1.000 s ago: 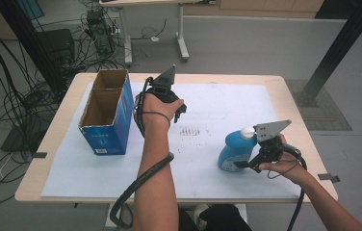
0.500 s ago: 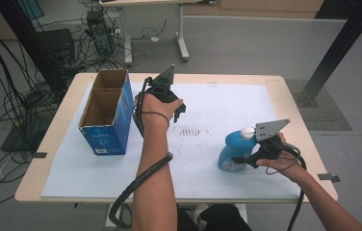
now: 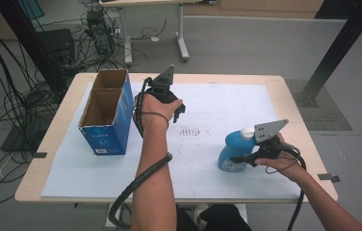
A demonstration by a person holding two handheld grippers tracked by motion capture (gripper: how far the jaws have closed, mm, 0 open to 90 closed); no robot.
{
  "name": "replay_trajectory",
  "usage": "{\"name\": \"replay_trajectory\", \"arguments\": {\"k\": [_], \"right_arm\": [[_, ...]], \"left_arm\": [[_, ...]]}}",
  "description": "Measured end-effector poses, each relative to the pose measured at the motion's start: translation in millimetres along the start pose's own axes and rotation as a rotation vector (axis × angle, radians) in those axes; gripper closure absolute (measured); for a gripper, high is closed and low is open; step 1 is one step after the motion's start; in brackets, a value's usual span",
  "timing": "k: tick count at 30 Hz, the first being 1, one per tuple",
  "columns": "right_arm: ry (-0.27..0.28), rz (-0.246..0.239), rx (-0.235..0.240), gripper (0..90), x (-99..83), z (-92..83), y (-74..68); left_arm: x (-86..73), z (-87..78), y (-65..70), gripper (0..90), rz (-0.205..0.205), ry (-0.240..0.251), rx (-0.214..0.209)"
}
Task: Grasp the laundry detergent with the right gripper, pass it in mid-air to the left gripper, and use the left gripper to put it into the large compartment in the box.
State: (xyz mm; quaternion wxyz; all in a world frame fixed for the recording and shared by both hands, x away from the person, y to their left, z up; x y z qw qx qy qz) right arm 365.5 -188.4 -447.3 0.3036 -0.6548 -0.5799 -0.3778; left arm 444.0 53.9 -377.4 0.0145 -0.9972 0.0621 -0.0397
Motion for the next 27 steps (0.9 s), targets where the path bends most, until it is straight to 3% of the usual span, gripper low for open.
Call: {"name": "replay_trajectory", "arguments": {"k": [27], "right_arm": [[0.016, 0.009, -0.009, 41.9, -0.3, -0.2, 0.4]], "left_arm": [[0.9, -5.7, 1.5, 6.5, 0.006, 0.010, 0.006]]}}
Point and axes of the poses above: each handheld gripper's, and its own axes: z roughly forward along the jaws, x roughly out of its top, y roughly to its right, the point moved 10 cm from there along z, roughly forward along the jaws, and after that the axes turned 2 degrees about -x, right-handed, at the moved point
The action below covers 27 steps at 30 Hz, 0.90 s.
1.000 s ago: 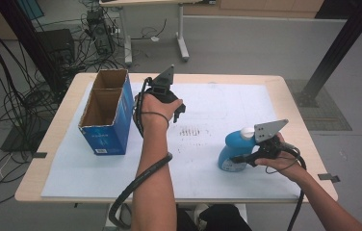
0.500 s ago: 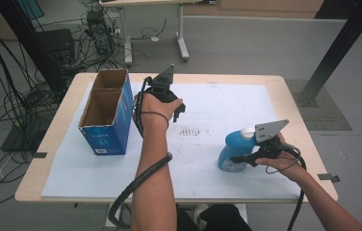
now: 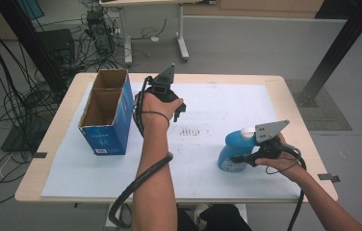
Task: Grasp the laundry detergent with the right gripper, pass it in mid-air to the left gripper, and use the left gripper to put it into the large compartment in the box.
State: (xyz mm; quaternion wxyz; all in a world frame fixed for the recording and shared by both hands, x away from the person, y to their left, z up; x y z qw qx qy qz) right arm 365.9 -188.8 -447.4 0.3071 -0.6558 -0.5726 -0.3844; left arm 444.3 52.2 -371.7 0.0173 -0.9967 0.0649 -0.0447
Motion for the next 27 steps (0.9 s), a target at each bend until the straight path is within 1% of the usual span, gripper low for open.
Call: {"name": "replay_trajectory", "arguments": {"k": [10, 27], "right_arm": [[0.003, 0.003, -0.002, 42.1, 0.0, 0.1, 0.0], [0.006, 0.009, 0.010, 43.6, 0.1, -0.1, 0.3]], "left_arm": [[-0.6, -0.2, -0.4, 6.6, -0.002, 0.002, 0.003], [-0.3, -1.0, -0.6, 6.6, -0.002, 0.002, 0.004]]}}
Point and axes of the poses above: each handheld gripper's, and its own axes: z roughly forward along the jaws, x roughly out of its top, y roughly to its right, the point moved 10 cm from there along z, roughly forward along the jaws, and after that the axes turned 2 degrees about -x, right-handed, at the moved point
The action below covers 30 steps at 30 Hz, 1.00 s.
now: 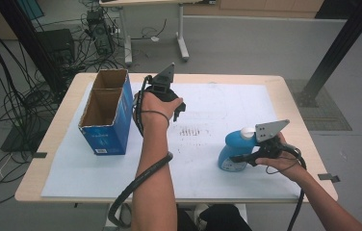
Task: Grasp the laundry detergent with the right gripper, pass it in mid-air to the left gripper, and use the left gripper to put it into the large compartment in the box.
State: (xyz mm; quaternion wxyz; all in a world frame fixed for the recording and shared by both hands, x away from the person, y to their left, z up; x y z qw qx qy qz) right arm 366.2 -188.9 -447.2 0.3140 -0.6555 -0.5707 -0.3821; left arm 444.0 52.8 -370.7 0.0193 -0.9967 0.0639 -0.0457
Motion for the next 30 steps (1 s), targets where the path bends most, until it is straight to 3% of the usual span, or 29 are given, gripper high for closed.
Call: {"name": "replay_trajectory", "arguments": {"k": [30], "right_arm": [[-0.003, 0.004, -0.008, 45.7, 0.1, -0.2, -0.4]], "left_arm": [[0.5, -1.3, 2.4, 6.6, 0.003, 0.004, 0.002]]}}
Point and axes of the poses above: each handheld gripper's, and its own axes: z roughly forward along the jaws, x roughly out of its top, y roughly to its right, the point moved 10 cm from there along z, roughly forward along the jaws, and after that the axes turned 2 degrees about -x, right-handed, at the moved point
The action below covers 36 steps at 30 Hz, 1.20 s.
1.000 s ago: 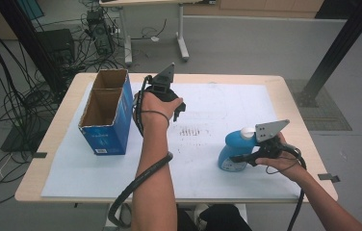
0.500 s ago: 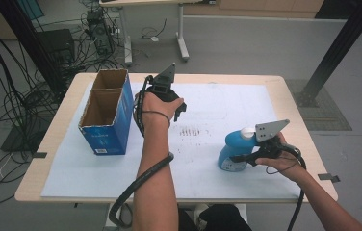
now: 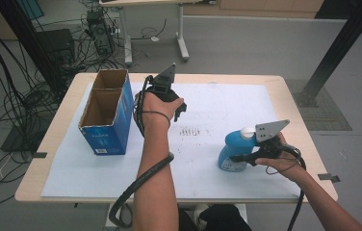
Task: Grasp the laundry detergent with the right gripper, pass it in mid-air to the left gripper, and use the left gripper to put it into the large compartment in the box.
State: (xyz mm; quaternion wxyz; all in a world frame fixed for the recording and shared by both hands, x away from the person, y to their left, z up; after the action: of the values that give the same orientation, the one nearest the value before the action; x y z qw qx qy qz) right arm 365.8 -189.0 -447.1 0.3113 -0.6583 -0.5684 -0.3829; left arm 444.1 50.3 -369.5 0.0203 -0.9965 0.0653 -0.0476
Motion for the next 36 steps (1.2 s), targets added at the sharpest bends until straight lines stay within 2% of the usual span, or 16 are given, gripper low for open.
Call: {"name": "replay_trajectory", "arguments": {"k": [28, 36], "right_arm": [[-0.004, 0.001, -0.009, 45.5, 0.0, -0.1, -0.5], [-0.012, 0.011, -0.015, 45.3, 0.5, 0.2, -0.3]], "left_arm": [[-0.3, -3.5, 0.3, 6.6, 0.012, 0.002, -0.002], [-3.1, -4.6, -3.9, 6.6, 0.014, 0.001, -0.008]]}}
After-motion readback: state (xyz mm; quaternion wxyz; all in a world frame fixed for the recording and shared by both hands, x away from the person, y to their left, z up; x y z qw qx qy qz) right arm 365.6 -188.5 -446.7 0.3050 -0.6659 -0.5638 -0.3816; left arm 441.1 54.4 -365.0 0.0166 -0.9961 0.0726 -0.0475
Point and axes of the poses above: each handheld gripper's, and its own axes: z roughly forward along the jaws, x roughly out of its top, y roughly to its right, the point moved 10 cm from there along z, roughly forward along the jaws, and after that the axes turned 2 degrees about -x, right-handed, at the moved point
